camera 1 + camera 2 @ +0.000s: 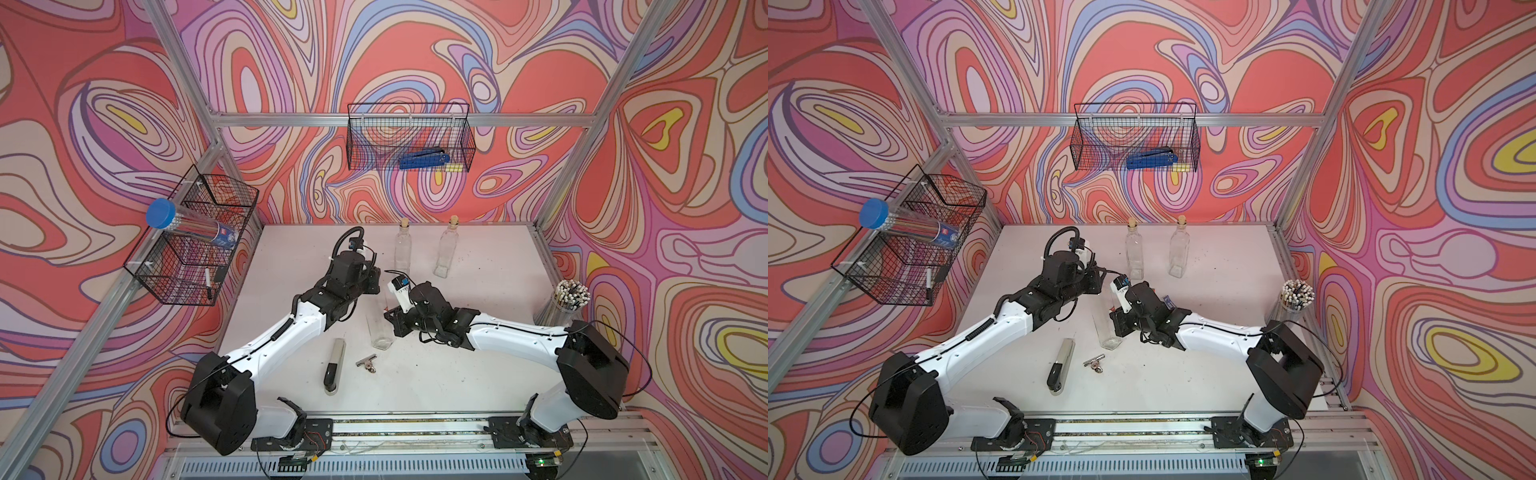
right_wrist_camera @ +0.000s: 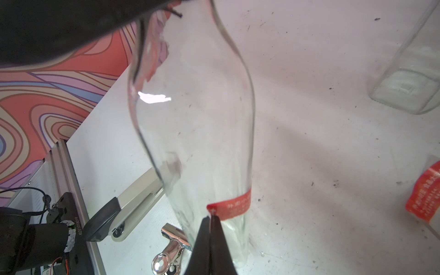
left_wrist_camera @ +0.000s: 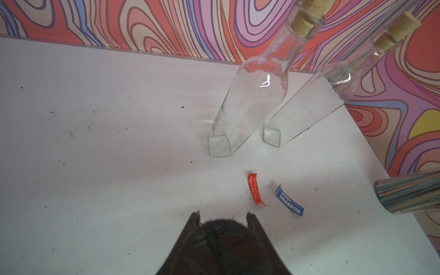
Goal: Remove the label from the bottle
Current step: Tear open the label from the bottle.
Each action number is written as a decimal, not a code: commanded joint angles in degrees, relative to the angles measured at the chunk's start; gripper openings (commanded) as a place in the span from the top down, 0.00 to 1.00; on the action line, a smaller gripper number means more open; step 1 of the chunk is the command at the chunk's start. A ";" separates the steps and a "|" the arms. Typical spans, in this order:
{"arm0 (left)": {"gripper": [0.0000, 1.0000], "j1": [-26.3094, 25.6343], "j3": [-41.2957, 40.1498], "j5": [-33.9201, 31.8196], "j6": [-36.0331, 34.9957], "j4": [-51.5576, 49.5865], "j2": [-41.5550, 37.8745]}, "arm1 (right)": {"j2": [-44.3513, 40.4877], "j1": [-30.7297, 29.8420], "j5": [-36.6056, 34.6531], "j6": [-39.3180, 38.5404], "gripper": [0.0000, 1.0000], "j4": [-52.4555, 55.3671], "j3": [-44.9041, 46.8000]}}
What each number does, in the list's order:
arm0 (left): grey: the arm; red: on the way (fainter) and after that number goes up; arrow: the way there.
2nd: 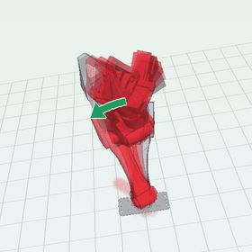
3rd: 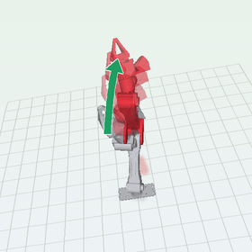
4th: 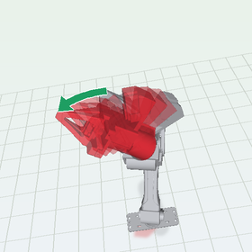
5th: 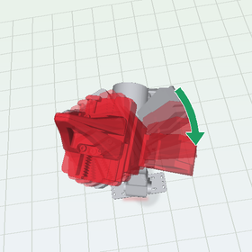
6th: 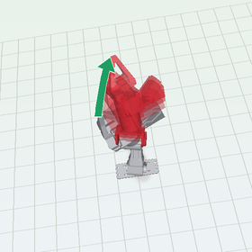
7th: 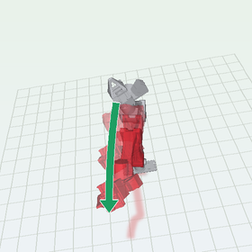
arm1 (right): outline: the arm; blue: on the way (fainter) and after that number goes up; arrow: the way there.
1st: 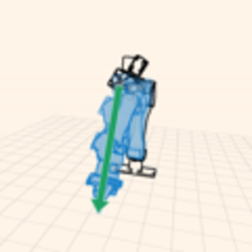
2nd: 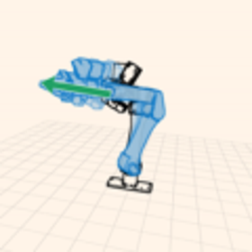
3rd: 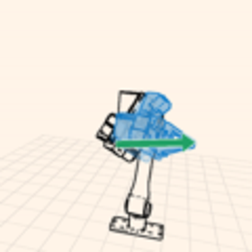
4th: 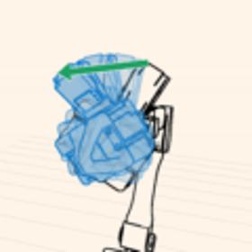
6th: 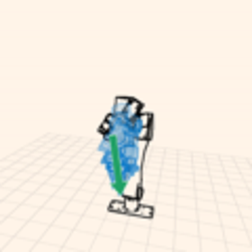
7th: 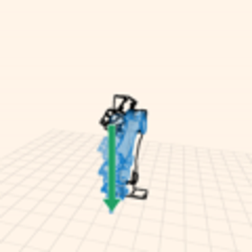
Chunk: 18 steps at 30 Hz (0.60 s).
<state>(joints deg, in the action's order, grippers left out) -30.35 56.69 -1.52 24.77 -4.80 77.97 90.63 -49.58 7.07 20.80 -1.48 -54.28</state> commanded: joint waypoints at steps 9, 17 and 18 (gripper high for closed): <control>1.00 -0.28 -0.96 0.30 -2.45 -4.58 -0.10 | -1.30 1.95 -3.82 -0.36 1.00 1.32 2.58; 1.00 -0.30 -1.05 0.21 -2.46 -4.61 -0.19 | -1.25 2.04 -4.61 -0.36 1.00 1.52 2.51; 1.00 -0.20 -1.04 0.22 -2.45 -4.61 -0.19 | -1.24 2.05 -4.72 -0.25 1.00 1.58 2.51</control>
<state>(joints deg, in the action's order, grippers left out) -30.39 56.69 -1.50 24.62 -4.82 77.97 90.11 -49.19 7.07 20.64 -2.20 -53.23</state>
